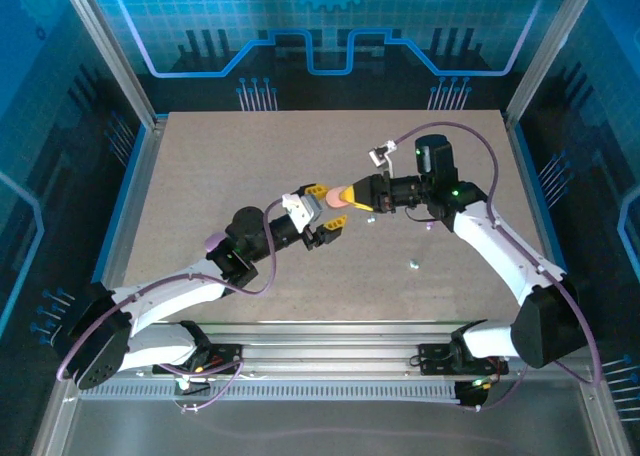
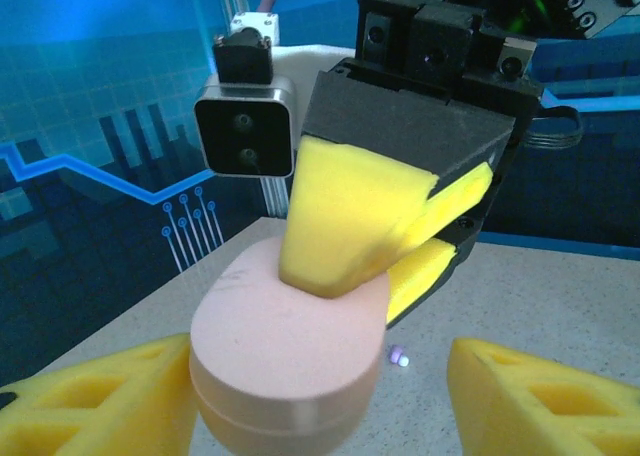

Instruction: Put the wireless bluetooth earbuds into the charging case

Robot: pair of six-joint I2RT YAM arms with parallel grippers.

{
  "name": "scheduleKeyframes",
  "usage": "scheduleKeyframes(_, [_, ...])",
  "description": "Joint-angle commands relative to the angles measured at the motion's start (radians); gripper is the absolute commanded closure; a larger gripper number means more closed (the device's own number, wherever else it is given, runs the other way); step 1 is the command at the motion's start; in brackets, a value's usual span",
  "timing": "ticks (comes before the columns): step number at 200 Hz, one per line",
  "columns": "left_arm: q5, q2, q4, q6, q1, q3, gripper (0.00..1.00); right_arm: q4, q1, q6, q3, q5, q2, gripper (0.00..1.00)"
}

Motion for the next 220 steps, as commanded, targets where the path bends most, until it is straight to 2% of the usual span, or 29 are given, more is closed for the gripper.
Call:
scheduleKeyframes(1, [-0.086,-0.024,0.015,0.030,-0.006,-0.014,0.32,0.068,-0.036,0.025,-0.033,0.131,-0.021,0.82])
scheduleKeyframes(17, [-0.169,-0.047,0.061,0.026,-0.005,-0.050,0.31,0.068,-0.051,0.020,-0.061,0.262,0.008,0.81])
scheduleKeyframes(35, [-0.260,-0.092,0.033,0.007,-0.005,-0.057,0.30,0.035,-0.058,0.007,-0.065,0.383,0.097,0.81])
scheduleKeyframes(69, [-0.435,-0.193,-0.229,-0.106,0.000,0.010,0.24,-0.006,-0.046,-0.030,0.040,0.423,0.374,0.81])
scheduleKeyframes(103, [-0.455,-0.239,-0.508,-0.252,0.049,0.099,0.24,-0.088,-0.004,-0.085,0.227,0.490,0.577,0.80])
scheduleKeyframes(129, [-0.445,-0.250,-0.625,-0.340,0.100,0.133,0.25,-0.145,0.012,-0.104,0.357,0.513,0.704,0.80])
scheduleKeyframes(169, [-0.442,-0.238,-0.728,-0.432,0.163,0.156,0.26,-0.255,0.017,-0.121,0.537,0.499,0.862,0.78])
scheduleKeyframes(220, [-0.450,-0.235,-0.776,-0.489,0.192,0.161,0.25,-0.300,0.026,-0.131,0.577,0.514,0.918,0.73])
